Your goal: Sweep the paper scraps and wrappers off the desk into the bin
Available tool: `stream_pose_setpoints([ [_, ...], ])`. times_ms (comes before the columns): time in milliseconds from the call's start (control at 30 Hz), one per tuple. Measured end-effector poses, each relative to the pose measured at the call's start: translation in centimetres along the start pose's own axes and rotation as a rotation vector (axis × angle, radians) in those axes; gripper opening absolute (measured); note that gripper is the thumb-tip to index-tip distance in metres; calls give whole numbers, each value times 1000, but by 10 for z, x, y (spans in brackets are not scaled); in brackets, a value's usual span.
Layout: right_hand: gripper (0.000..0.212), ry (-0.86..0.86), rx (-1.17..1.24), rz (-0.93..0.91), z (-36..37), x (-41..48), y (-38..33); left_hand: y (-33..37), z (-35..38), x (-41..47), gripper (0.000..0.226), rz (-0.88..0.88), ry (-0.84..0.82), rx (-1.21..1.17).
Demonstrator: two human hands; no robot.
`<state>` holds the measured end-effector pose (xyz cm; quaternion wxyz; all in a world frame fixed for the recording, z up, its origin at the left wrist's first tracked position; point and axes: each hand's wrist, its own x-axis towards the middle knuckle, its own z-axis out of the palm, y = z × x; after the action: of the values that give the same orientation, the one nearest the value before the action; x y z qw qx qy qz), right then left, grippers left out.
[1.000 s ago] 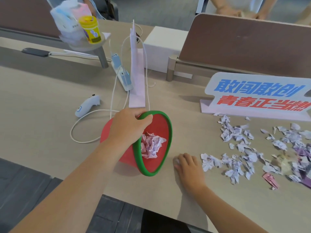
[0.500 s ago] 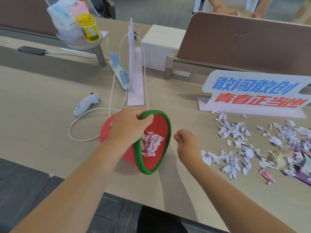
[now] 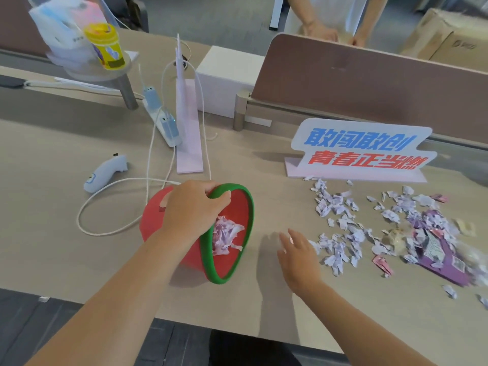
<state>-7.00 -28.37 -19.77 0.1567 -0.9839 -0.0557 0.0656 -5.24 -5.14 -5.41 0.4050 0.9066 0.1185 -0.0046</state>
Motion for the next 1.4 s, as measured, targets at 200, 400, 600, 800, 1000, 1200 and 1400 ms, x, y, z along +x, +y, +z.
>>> stream_pose_setpoints([
  [200, 59, -211, -391, -23, 31, -4, 45, 2, -4, -4, 17, -19, 9, 5],
  [400, 58, -188, -389, 6, 24, 6, 59, 10, -1, -3, 10, -55, 25, -9],
  [600, 64, -149, -416, -7, 15, 28, 85, 34, 19, -3, 13, -36, 36, -13],
  [800, 65, -95, -419, -46, 7, 53, 118, 70, 48, -3, 10, -41, 95, -35],
  [1000, 61, -60, -446, -176, -15, 87, 146, 99, 89, 1, 13, -96, 97, -89],
  [1200, 70, -93, -370, -262, -32, 126, 165, 114, 122, 9, 25, -116, 160, -29],
  [1400, 59, -194, -262, -299, -33, 149, 179, 123, 126, 13, 39, -190, 218, -32],
])
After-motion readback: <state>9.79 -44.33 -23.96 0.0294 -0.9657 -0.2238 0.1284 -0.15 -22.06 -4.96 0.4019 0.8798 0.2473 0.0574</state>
